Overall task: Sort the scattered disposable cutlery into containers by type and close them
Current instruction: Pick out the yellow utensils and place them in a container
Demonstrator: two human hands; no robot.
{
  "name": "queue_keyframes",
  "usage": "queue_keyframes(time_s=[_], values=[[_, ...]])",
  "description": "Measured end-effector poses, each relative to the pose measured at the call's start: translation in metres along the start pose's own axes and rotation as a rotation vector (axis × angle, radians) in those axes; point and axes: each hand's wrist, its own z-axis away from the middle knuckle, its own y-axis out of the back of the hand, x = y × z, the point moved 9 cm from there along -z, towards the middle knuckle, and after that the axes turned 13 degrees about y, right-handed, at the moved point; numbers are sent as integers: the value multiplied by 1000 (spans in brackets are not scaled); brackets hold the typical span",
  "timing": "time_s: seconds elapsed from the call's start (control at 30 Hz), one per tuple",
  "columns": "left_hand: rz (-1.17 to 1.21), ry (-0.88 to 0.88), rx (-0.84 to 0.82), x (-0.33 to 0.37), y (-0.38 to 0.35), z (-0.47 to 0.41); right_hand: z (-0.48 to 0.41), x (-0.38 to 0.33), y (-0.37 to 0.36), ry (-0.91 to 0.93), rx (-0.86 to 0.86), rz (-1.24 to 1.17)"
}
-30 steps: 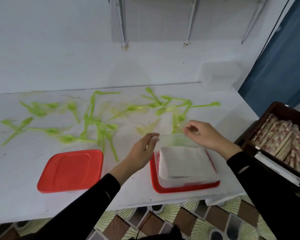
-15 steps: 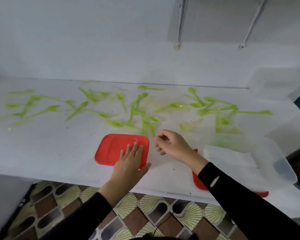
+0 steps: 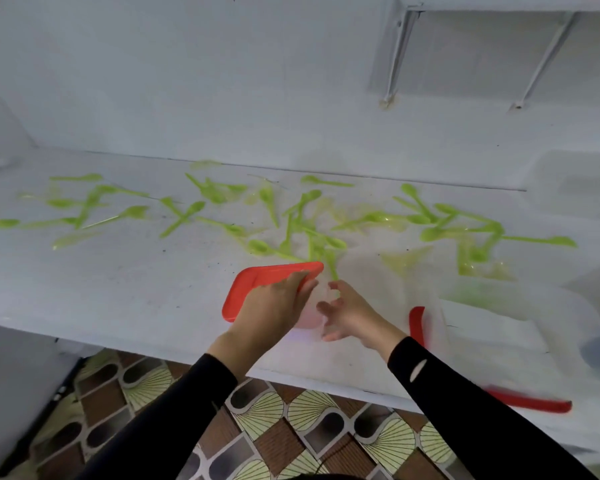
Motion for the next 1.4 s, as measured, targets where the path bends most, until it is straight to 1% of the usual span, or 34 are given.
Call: queue_keyframes(time_s=[0.03,0.1,0.17,0.2,0.27,0.4,0.47,0.5,0.53,0.57,0.63,0.67,0.73,0.8,0.87,0.97,1.03,1.13,1.2,1.27,1.33,1.4], values=[[101,30,19,-4,16,-4,-2,-8,4,28,14,26],[296,94,127,-13,53,-10,-3,-30,18,101,27,92],[409,221,227,-31,76,-12,1,-55,33,162,6,170],[440,290,255,-41,81,-10,4,-67,41,181,-3,213],[484,363,285,-51,80,-6,9,-84,60,202,19,287],[578,441,343,-59,71,0,14,-90,98,166,121,366],[692,565,376,-82,65,-1,18,-87,122,156,212,405],[805,665,371,-99,58,-2,22,-85,136,146,283,397],[941,765,329,-116,47,-2,26,-82,152,134,363,335],[1060,846,253,-129,33,-2,30,-79,166,129,430,231],[1190,954,34,-133,3,5,38,-75,182,135,522,19],[1215,1001,-83,-127,-12,13,41,-75,185,133,546,-36],[1204,1074,-274,-113,-38,35,44,-75,179,117,521,-43],[1166,1101,-402,-98,-56,55,45,-71,165,88,429,68],[1119,1093,-499,-83,-70,69,43,-67,153,81,347,275],[1119,1125,-611,-64,-91,84,35,-63,134,105,237,614],[1133,1126,-632,-57,-102,82,31,-60,125,95,170,785],[1202,1096,-594,-48,-110,69,30,-54,120,61,106,867],[1200,1083,-576,-44,-108,65,28,-50,116,22,42,970],[1094,1030,-588,-45,-108,63,23,-46,111,3,-12,1052],[897,930,-617,-45,-104,60,16,-41,105,2,-65,1109],[714,821,-609,-47,-97,51,9,-40,103,21,-83,1151]])
